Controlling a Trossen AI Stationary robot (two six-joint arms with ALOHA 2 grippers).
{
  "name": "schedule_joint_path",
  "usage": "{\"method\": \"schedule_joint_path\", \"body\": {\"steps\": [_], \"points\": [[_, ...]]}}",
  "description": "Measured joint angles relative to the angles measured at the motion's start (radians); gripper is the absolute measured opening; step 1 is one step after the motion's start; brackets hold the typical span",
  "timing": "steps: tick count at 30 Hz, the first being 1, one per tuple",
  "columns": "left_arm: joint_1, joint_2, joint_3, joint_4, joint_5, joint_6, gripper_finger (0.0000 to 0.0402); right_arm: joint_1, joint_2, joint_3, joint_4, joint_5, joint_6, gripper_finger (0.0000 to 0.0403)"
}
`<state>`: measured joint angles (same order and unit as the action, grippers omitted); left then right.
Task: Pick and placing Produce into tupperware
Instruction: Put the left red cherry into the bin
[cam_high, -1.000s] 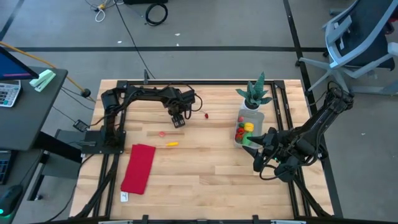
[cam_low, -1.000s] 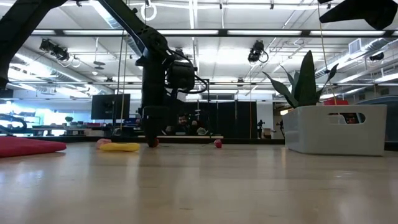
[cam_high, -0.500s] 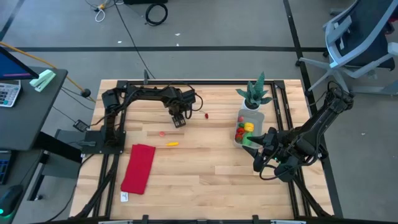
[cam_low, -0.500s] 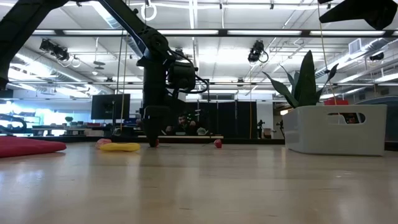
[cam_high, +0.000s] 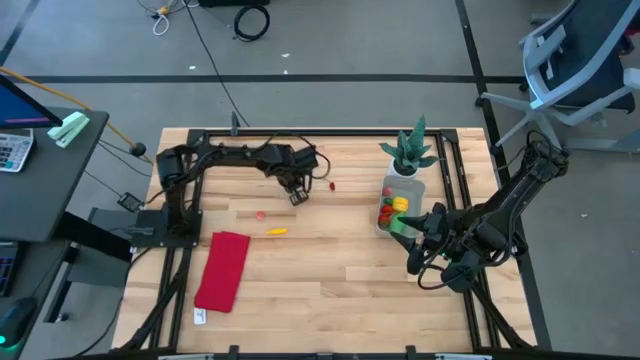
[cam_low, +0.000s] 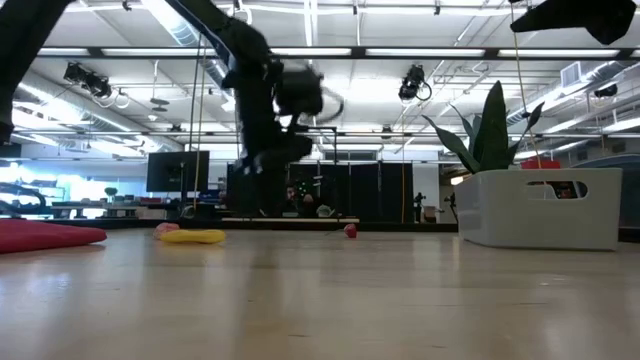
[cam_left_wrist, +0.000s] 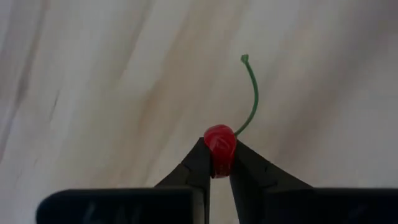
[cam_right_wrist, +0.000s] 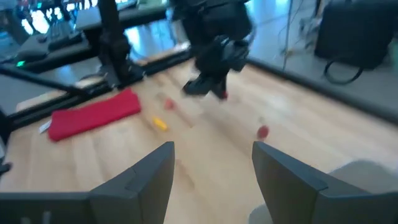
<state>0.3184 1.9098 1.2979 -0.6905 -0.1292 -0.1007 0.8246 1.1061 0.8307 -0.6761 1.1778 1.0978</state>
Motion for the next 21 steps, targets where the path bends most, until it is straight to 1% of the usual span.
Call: {"method": "schedule_joint_path", "body": {"steps": [2,3,6,7,10,12,15,18,20,21], "points": [[-0.053,-0.031,0.0,0.081,0.011,-0.033,0.0041,0.0,0.0,0.003,0.006,0.047,-0.022,0.0224],[-0.082,-0.045,0.0,0.148,0.01,-0.051,0.0041,0.0,0.0,0.009,0.006,0.068,-0.037,0.0224],[-0.167,-0.067,0.0,0.422,0.015,-0.113,0.0041,0.004,0.0,0.04,0.013,0.129,-0.083,0.0224],[-0.194,-0.066,0.0,0.532,0.016,-0.129,0.0041,0.007,0.0,0.052,0.013,0.145,-0.098,0.0224],[-0.269,-0.046,0.003,0.795,0.019,-0.159,0.0041,0.024,0.0,0.088,0.015,0.181,-0.138,0.0224],[-0.306,-0.025,0.001,0.907,0.021,-0.185,0.0041,0.035,0.0,0.103,0.013,0.195,-0.166,0.0224],[-0.341,0.023,0.0,1.102,0.02,-0.203,0.0041,0.043,0.0,0.117,0.012,0.218,-0.206,0.0224],[-0.343,0.072,0.002,1.264,0.006,-0.214,0.0041,0.041,0.0,0.127,0.011,0.237,-0.236,0.0224],[-0.336,0.108,0.003,1.335,0.003,-0.229,0.0041,0.04,0.0,0.135,0.012,0.254,-0.254,0.0224],[-0.33,0.137,0.023,1.358,-0.001,-0.229,0.0041,0.04,0.0,0.139,0.012,0.262,-0.262,0.0224]]}}
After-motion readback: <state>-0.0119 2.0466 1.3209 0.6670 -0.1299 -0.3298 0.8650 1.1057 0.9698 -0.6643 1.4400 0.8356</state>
